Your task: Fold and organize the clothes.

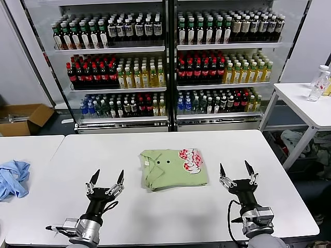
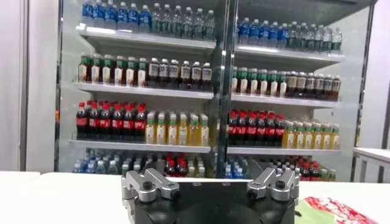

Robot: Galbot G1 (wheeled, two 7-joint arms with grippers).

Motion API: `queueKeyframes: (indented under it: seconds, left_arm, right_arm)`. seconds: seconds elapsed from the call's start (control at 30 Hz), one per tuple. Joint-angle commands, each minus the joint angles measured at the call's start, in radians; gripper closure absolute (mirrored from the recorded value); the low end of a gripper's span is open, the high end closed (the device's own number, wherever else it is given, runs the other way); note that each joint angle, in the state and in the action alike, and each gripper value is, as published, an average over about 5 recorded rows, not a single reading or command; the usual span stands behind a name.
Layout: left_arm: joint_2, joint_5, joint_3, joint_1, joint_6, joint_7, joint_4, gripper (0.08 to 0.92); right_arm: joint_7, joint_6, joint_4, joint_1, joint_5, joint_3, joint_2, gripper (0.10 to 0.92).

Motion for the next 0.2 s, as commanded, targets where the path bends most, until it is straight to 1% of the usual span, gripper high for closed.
queueKeyframes:
  seconds: [0.03, 0.2]
  left_arm:
    - [0.035, 0.023, -0.019, 0.003, 0.012, -0.001, 0.013, 0.177]
    - [0.051, 0.04, -0.034, 0.01, 0.01, 0.006, -0.003, 0.177]
  right_arm:
    - [0.003, 0.005, 0.003, -0.002, -0.017, 0.001, 0.002, 0.203]
    - [0.0, -0.001, -0.002, 0.008, -0.014, 0.002, -0.009, 0.203]
